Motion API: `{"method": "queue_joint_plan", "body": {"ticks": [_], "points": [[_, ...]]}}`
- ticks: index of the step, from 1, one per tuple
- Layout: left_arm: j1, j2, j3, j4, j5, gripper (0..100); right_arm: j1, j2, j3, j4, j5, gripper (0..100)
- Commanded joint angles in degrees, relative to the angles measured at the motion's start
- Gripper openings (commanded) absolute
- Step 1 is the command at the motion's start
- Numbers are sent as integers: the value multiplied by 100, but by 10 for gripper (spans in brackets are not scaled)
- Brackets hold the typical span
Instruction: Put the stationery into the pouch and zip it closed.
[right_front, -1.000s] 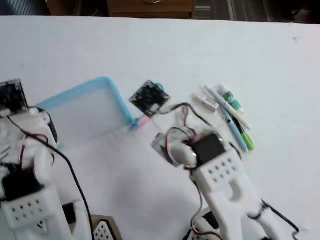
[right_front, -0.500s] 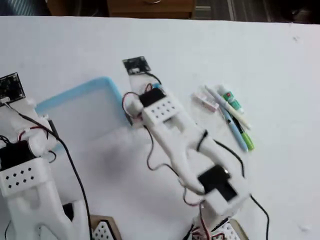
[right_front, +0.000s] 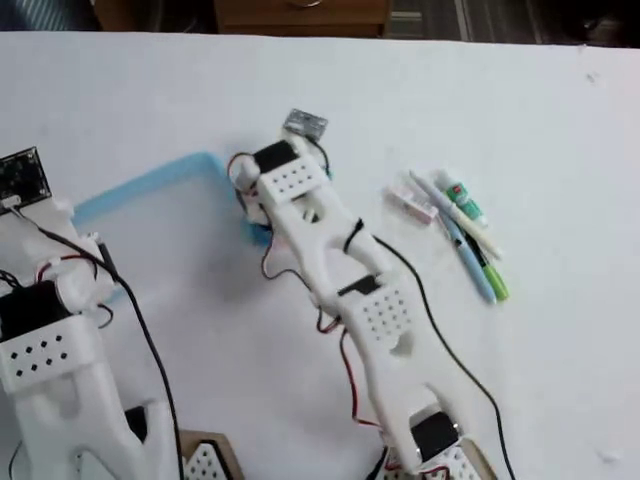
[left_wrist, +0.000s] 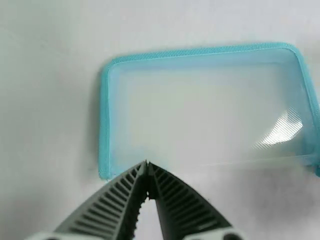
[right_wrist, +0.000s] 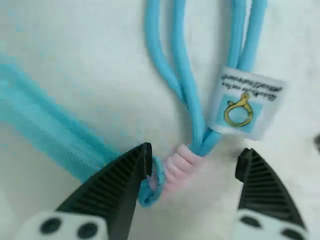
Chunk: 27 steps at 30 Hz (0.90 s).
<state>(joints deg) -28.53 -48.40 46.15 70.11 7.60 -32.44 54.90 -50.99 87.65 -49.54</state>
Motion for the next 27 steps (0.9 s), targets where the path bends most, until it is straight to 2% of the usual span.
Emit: {"method": "queue_joint_plan", "body": {"ticks": [1,4,9,10,12,18,27], "points": [[-48,-13,-281,105,44,24,145,338,-1037,409,-132,276],[-48,-13,-281,123,44,24,127,708,-1538,602,-123,248],[-48,-13,-281,123,44,24,119,1033,-1978,796,-88,26],[-48,-13,-281,123,44,24,145,1042,-1987,831,-79,11],[-48,-13,-281,123,44,24,163,1042,-2040,1015,-79,43],[-48,-22,-290,123,44,24,189,655,-2189,1367,105,17],[57,-22,-325,105,44,24,374,-1499,-2215,1367,211,16]]}}
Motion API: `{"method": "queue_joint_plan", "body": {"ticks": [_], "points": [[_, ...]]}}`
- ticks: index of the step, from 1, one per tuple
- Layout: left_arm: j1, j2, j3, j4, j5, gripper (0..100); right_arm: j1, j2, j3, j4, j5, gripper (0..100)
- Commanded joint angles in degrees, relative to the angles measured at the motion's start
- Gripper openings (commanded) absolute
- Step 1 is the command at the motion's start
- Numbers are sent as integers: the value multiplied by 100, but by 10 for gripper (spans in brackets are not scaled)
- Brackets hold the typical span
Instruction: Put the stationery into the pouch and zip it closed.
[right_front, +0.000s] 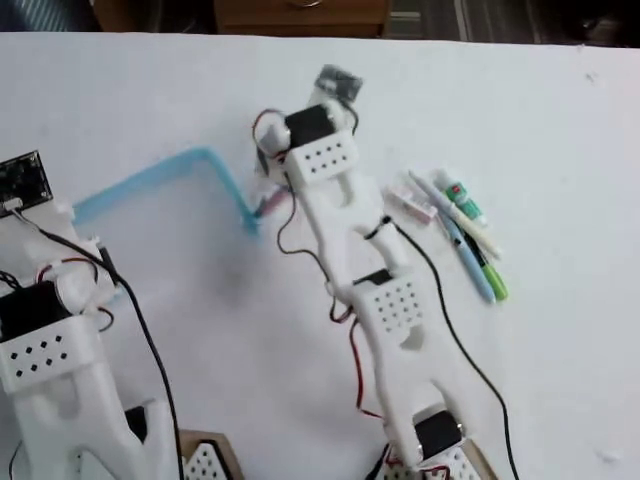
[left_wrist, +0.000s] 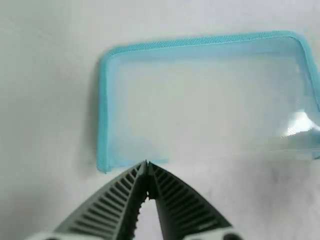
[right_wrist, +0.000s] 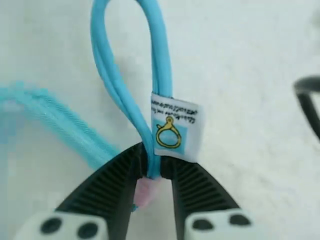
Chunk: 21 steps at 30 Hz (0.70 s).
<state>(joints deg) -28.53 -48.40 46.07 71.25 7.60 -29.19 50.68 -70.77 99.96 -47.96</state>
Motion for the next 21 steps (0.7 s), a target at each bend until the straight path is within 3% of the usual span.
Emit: {"method": "queue_joint_plan", "body": {"ticks": [1,7,9,17,21], "points": [[145,-22,-316,18,44,24,48,-1332,-229,136,53,16],[1473,-31,-378,-18,88,26,4,-2563,-237,-84,281,16],[1974,-31,-571,9,404,27,4,-2870,-237,-145,290,16],[3670,-31,-2338,88,818,29,-171,-3916,-167,-110,299,16],[3943,-31,-3121,826,826,133,-462,-4215,281,-145,457,16]]}}
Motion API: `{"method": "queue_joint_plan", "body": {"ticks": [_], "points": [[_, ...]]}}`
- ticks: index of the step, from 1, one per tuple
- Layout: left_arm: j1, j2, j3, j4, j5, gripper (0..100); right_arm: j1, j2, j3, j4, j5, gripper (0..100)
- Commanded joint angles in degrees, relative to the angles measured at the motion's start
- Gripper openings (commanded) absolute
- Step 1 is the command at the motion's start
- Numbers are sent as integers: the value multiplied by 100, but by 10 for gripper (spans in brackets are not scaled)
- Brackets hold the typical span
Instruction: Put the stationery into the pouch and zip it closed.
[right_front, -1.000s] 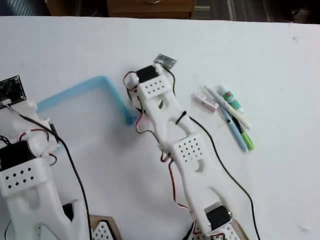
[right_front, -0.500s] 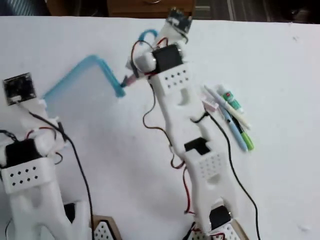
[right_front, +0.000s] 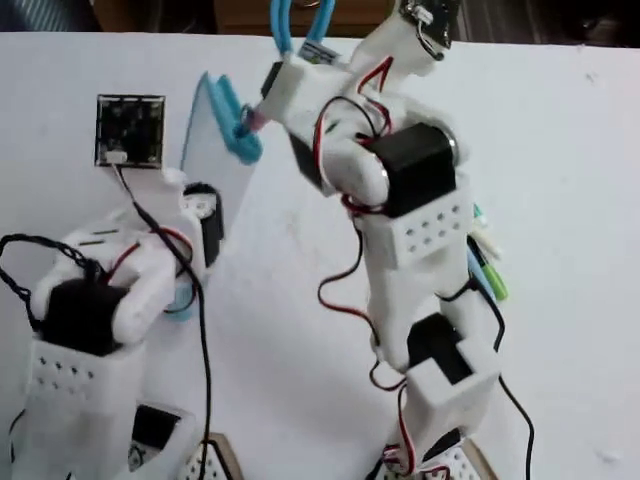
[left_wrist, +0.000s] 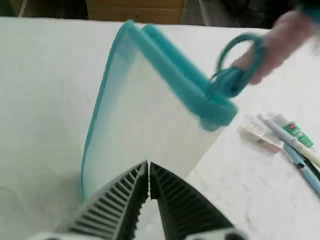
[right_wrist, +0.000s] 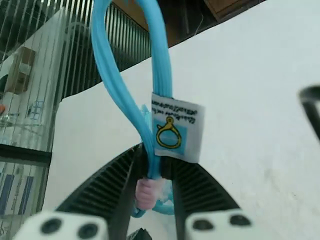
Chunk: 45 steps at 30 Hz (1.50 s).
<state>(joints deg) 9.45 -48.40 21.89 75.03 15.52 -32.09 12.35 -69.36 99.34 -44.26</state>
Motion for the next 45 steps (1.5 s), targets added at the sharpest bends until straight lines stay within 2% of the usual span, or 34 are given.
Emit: {"method": "queue_joint_plan", "body": {"ticks": [1,3,5,8,12,17,21,29,36,39,45], "points": [[57,-31,-853,677,26,183,-224,-418,237,-84,88,16],[-198,-31,-1020,985,26,289,-295,-444,308,-84,97,16],[-470,-31,-1108,1002,26,339,-321,-453,308,-84,114,16],[-743,-31,-1345,905,26,308,-321,-444,308,-84,114,16],[-734,-22,-1486,905,44,261,-321,-426,316,-92,88,16],[-734,-22,-1538,818,712,242,-321,-435,308,-198,79,16],[-716,92,-1398,273,897,242,-321,-426,308,-207,79,16],[4,532,-976,-246,862,244,-312,-435,308,-251,79,16],[84,523,-923,-352,853,242,-303,-435,308,-251,79,16],[215,514,-1134,18,844,243,-303,-426,308,-251,79,16],[488,514,-1793,1055,281,242,-286,-418,316,-330,79,16]]}}
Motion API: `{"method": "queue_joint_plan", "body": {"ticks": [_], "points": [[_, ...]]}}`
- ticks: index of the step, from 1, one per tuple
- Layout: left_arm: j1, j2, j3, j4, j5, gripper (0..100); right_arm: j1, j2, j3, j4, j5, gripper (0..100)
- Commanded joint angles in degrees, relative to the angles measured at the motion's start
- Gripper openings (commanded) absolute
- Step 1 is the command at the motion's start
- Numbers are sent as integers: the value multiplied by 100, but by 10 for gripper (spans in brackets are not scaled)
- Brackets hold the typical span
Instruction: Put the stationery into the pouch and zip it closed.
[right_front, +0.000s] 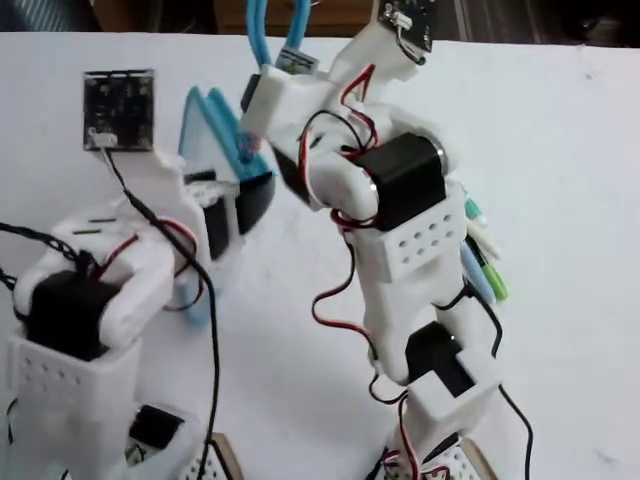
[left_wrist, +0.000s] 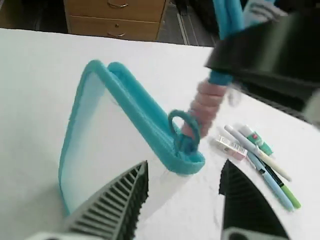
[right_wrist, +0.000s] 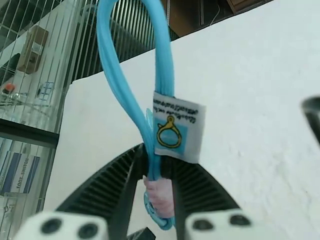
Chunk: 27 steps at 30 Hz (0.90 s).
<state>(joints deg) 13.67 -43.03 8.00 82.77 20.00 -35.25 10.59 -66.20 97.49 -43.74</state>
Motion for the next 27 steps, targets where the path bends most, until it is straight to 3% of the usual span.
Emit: {"method": "queue_joint_plan", "body": {"ticks": [1,8,16,21,27], "points": [[57,-22,-431,369,-176,242,31,-242,0,-198,26,16],[-13,-13,-404,343,-176,242,-4,-259,-9,-312,26,16],[-769,22,475,-774,9,178,-4,-268,-9,-321,26,16],[-813,-4,1248,-1468,26,188,-4,-286,-9,-356,26,16],[-796,-22,1108,-1380,35,188,-207,-268,-9,-435,26,16]]}}
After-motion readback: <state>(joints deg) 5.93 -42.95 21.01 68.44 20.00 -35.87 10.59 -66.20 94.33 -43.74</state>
